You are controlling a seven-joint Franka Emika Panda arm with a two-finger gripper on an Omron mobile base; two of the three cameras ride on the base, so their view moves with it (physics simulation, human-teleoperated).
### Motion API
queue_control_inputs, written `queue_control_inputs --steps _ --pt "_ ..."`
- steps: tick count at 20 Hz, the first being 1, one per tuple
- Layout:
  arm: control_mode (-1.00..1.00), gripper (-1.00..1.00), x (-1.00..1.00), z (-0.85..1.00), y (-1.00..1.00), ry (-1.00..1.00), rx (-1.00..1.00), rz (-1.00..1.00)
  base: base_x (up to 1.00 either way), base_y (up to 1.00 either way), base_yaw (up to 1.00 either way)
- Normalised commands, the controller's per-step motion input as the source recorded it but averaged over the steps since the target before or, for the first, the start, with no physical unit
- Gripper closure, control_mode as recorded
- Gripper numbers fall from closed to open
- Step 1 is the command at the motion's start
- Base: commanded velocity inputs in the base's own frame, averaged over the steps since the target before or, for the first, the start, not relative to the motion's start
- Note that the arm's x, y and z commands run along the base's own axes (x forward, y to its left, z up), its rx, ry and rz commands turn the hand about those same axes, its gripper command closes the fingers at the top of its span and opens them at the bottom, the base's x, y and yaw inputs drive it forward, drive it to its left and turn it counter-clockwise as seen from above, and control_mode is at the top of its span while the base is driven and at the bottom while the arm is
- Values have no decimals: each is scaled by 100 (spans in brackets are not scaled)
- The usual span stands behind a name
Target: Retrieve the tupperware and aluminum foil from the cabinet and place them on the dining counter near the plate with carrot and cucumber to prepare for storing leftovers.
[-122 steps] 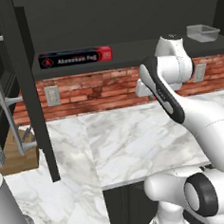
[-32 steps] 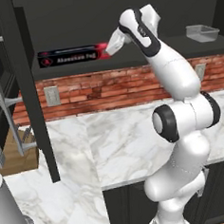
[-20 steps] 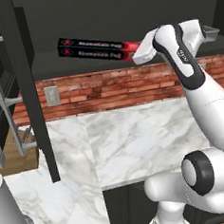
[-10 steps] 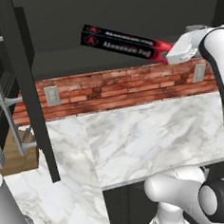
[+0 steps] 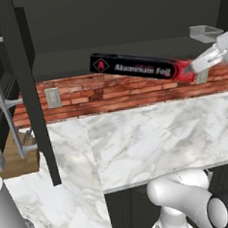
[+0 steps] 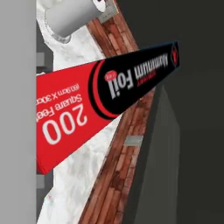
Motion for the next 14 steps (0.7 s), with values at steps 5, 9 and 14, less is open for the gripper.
queue_control_inputs --steps 5,9,14 --pt "-100 100 -82 -45 0 28 -9 -11 0 0 0" --pt "-100 100 -18 -4 -21 0 -1 -28 0 0 0" --pt "-100 100 0 0 -16 0 0 -32 0 0 0"
